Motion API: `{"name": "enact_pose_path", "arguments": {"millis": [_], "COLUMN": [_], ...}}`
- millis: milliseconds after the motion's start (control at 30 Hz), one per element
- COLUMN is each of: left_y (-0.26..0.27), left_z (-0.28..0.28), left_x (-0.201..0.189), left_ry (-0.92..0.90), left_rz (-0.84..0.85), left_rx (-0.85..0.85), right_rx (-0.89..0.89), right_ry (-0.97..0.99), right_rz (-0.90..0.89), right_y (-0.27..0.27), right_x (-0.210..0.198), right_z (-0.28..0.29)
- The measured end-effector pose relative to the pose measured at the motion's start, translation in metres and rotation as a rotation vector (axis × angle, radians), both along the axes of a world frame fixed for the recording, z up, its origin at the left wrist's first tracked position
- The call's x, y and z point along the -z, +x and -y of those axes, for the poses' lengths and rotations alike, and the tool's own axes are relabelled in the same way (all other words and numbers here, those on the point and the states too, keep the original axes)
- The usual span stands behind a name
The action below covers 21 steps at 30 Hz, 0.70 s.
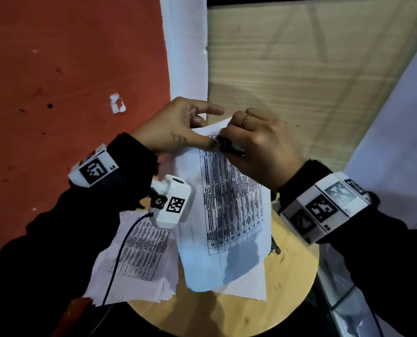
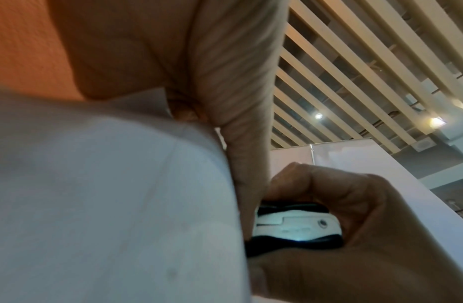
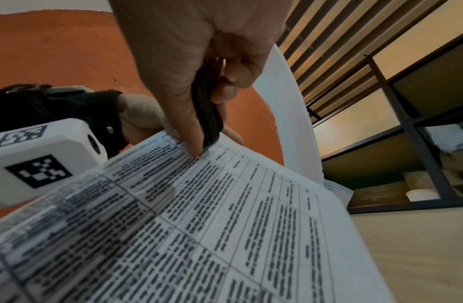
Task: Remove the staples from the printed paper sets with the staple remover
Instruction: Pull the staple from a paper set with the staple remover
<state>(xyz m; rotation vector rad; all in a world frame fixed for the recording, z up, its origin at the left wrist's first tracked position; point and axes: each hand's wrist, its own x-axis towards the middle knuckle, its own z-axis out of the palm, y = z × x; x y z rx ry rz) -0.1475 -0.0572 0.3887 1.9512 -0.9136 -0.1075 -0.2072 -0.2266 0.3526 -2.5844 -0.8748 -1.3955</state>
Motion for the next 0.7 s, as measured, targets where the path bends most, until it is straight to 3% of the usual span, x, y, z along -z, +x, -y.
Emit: {"name": "enact_pose_path", "arguments": {"millis": [233, 400, 700], "left_y": [-0.005, -0.005, -0.003], "left_z": [0.000, 0.000, 0.006], "left_x": [0.005, 0.005, 0.015], "left_ry": [-0.166, -0.195, -0.223], "left_rz": [-0.109, -0.078, -0.001], "left_rx": [0.027, 0.023, -0.038], "right_rx": [-0.054, -0.108, -0.117], "right_ry": [0.260, 0.410, 0.451], "right_rz": [-0.003, -0.062, -0.076], "right_y": [-0.007, -0.007, -0.004], "right_x": [0.002, 0.004, 0.007], "right_z": [-0.001, 0.002, 0.003]}}
